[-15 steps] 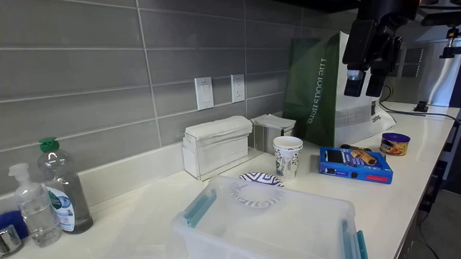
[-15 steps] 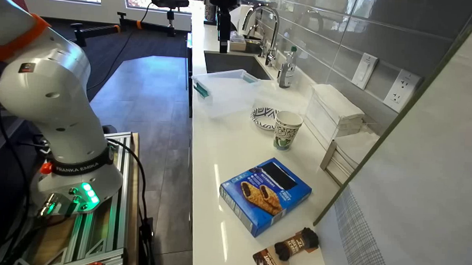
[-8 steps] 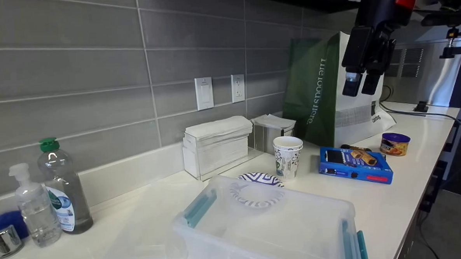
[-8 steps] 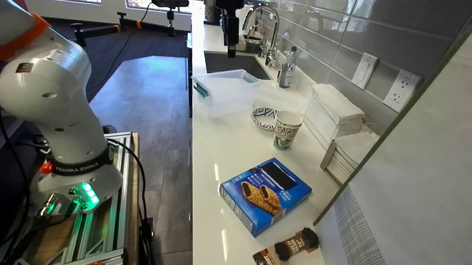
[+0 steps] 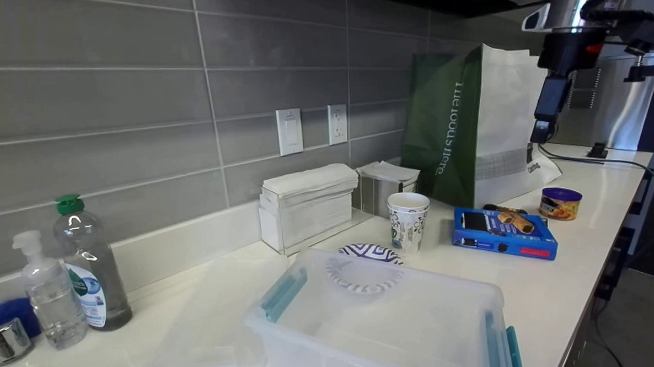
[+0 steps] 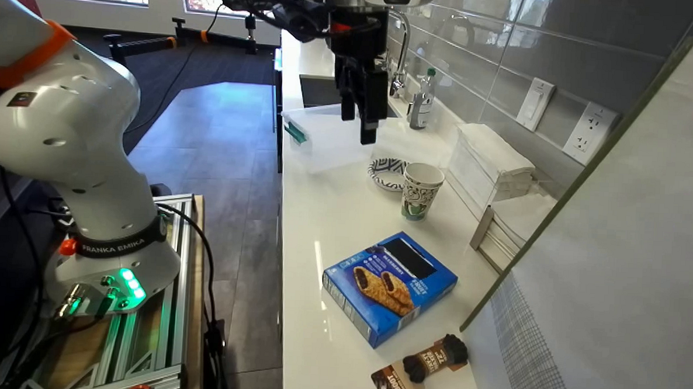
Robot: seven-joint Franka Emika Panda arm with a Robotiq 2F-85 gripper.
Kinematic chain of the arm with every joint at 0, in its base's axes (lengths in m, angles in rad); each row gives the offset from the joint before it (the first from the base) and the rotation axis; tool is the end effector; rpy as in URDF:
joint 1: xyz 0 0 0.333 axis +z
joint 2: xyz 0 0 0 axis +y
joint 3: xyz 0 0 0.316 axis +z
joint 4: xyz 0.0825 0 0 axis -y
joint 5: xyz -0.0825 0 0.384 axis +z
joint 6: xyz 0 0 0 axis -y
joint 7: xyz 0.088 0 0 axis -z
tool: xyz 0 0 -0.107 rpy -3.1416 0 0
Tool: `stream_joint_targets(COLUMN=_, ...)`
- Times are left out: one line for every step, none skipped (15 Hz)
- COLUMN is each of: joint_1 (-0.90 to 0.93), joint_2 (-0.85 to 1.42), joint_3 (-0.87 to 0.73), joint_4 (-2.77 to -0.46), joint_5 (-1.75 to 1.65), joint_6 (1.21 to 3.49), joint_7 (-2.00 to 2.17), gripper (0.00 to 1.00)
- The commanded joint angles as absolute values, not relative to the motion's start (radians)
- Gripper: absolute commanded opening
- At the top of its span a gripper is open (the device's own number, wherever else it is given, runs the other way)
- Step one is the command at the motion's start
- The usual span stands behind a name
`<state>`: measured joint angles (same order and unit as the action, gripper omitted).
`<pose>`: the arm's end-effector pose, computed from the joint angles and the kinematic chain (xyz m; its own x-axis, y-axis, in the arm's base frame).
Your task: Put the red pack in the clear container on the left.
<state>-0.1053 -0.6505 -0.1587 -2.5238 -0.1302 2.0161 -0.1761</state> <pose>0.3536 -0.1081 0.5021 0.9914 -0.0109 0.1305 -0.0179 -0.9985 0.0519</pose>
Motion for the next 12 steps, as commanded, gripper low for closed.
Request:
stream_joint_targets(joint_1=-0.181, joint_2=-0.632, joint_3=-0.276, joint_4=-2.589, joint_5=-0.233, joint_6=2.176, joint_7=-0.321, gripper=1.00)
stream_joint_targets(joint_1=-0.198, joint_2=-0.605, joint_3=-0.321, joint_4=-2.593, joint_5=-0.239, joint_6=2.234, joint_7=-0.359, gripper=1.00)
stream_joint_targets(joint_1=-0.214, joint_2=-0.561, joint_3=-0.368, joint_4=-2.581, joint_5=-0.228, joint_6=2.288, joint_7=-0.383, gripper=1.00)
stream_joint_targets(joint_1=-0.226, joint_2=-0.502, joint_3=-0.410, joint_4=-2.560, joint_5=-0.201, joint_6=2.327, joint_7=-0.391, gripper=1.00)
stream_joint_targets(joint_1=-0.234, joint_2=-0.446, joint_3=-0.441, joint_4=-2.532, joint_5=-0.163, joint_6=2.321, joint_7=-0.379, gripper=1.00)
stream_joint_targets(joint_1=-0.240, joint_2=-0.559, joint_3=-0.379, joint_4=-2.576, joint_5=-0.191, joint_6=2.288, joint_7=-0.371, gripper=1.00)
stream_joint_targets(joint_1=-0.253, joint_2=-0.522, joint_3=-0.407, joint_4=-2.568, joint_5=-0.183, joint_6=2.303, joint_7=-0.380, gripper=1.00)
stream_joint_targets(joint_1=-0.259, joint_2=-0.492, joint_3=-0.422, joint_4=-2.561, joint_5=-0.178, joint_6=2.314, joint_7=-0.384, gripper=1.00)
stream_joint_targets(joint_1=-0.260, joint_2=-0.471, joint_3=-0.425, joint_4=-2.553, joint_5=-0.174, joint_6=2.318, joint_7=-0.384, gripper=1.00)
stream_joint_targets(joint_1=-0.258, joint_2=-0.459, joint_3=-0.423, joint_4=-2.546, joint_5=-0.171, joint_6=2.318, joint_7=-0.384, gripper=1.00)
stream_joint_targets(joint_1=-0.257, joint_2=-0.453, joint_3=-0.421, joint_4=-2.541, joint_5=-0.169, joint_6=2.317, joint_7=-0.383, gripper=1.00)
stream_joint_targets(joint_1=-0.257, joint_2=-0.450, joint_3=-0.420, joint_4=-2.538, joint_5=-0.168, joint_6=2.317, joint_7=-0.383, gripper=1.00)
